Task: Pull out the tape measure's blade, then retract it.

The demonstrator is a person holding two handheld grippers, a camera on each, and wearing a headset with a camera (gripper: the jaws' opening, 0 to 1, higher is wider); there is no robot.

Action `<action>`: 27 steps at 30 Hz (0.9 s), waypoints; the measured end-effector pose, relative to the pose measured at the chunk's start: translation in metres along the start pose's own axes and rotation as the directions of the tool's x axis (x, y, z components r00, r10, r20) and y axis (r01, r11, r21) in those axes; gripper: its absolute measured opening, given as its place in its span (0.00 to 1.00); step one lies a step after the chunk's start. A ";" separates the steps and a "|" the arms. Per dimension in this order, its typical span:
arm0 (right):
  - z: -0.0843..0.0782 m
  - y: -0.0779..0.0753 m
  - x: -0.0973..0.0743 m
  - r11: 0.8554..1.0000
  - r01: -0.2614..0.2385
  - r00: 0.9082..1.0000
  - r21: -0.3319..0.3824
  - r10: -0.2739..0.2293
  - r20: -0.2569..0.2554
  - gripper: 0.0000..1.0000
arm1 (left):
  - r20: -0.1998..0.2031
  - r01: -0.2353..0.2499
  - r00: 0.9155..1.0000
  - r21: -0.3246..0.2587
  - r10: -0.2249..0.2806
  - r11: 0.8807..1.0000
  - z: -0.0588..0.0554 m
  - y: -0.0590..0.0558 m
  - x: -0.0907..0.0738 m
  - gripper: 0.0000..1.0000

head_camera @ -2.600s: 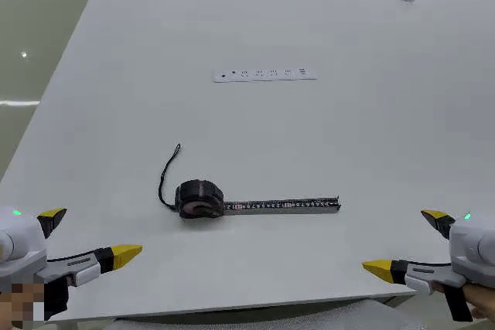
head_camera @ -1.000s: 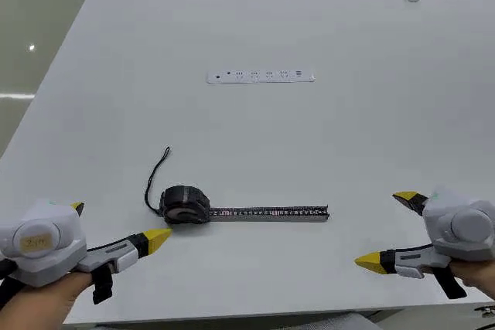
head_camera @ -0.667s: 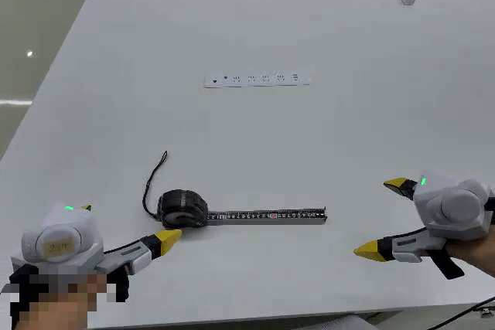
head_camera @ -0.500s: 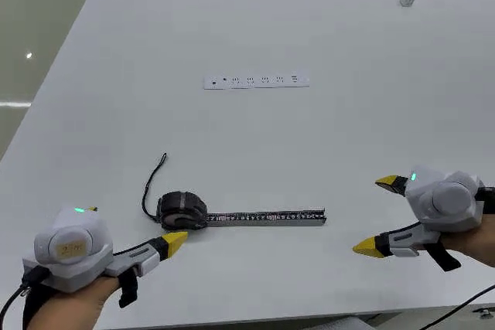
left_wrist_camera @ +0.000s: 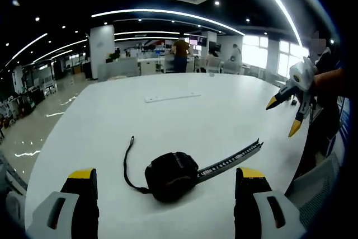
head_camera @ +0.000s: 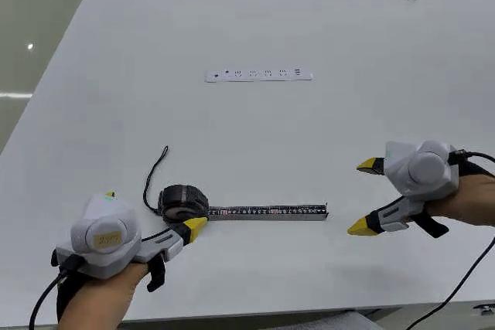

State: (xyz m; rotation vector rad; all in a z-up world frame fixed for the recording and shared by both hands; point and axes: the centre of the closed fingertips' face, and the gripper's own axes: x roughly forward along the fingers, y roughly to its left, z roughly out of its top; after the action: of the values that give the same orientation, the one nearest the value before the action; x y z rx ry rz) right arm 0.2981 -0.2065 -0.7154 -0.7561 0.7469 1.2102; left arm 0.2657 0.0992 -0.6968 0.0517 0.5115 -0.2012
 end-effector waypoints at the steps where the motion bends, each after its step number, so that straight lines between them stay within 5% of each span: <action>1: 0.001 0.002 0.001 1.000 -0.012 1.000 -0.008 0.012 -0.007 0.74 | 0.002 -0.006 1.000 0.000 0.006 1.000 0.000 0.000 0.001 1.00; 13: 0.010 0.011 0.024 0.982 -0.145 0.986 -0.119 0.133 -0.104 0.62 | -0.005 -0.063 0.998 -0.051 0.062 0.997 -0.010 -0.005 0.005 1.00; 27: -0.009 0.006 0.059 0.966 -0.214 0.965 -0.146 0.186 -0.184 0.45 | -0.024 -0.067 0.998 -0.097 0.065 0.993 -0.017 -0.009 0.012 0.98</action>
State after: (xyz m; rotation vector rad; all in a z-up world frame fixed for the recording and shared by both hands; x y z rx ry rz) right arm 0.3029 -0.1822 -0.7698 -0.9460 0.8877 1.4165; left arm 0.2656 0.0896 -0.7170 -0.0250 0.5388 -0.1104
